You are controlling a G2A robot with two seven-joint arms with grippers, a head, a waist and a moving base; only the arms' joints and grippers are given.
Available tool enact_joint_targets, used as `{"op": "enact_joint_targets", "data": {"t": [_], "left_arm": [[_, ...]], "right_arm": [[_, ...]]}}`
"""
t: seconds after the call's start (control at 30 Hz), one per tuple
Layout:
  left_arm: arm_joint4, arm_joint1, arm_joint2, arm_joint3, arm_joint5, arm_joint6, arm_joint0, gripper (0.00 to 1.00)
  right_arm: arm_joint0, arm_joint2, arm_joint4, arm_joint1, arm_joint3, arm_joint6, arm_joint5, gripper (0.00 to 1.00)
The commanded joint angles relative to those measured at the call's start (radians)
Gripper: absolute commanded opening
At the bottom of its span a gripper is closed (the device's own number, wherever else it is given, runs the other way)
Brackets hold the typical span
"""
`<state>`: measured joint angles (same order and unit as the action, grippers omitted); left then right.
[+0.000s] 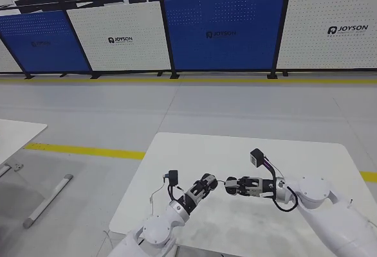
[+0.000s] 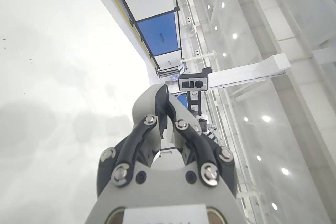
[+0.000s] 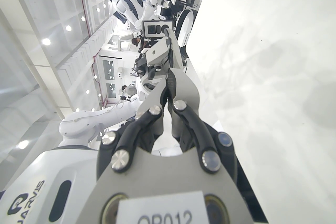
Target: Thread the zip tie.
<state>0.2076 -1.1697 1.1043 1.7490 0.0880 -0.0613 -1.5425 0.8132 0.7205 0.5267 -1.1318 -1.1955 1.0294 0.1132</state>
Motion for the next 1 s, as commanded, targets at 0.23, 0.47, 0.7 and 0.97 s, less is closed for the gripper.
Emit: {"op": "enact_joint_targets", "data": {"t": [0.23, 0.47, 0.7, 0.97], "left_arm": [[-0.017, -0.001, 0.003, 0.005, 0.014, -0.004, -0.011, 0.45], [-0.026, -0.003, 0.002, 0.006, 0.019, -0.005, -0.013, 0.25], [-0.03, -0.005, 0.004, 0.006, 0.022, -0.004, -0.015, 0.0], [-0.034, -0.006, 0.006, 0.006, 0.026, -0.012, -0.018, 0.0]], "right_arm": [[0.0, 0.0, 0.0, 0.0, 0.0, 0.0, 0.0, 0.0], [0.0, 0.0, 0.0, 0.0, 0.0, 0.0, 0.0, 0.0], [0.0, 0.0, 0.0, 0.0, 0.0, 0.0, 0.0, 0.0], [0.0, 0.0, 0.0, 0.0, 0.0, 0.0, 0.0, 0.0]]}}
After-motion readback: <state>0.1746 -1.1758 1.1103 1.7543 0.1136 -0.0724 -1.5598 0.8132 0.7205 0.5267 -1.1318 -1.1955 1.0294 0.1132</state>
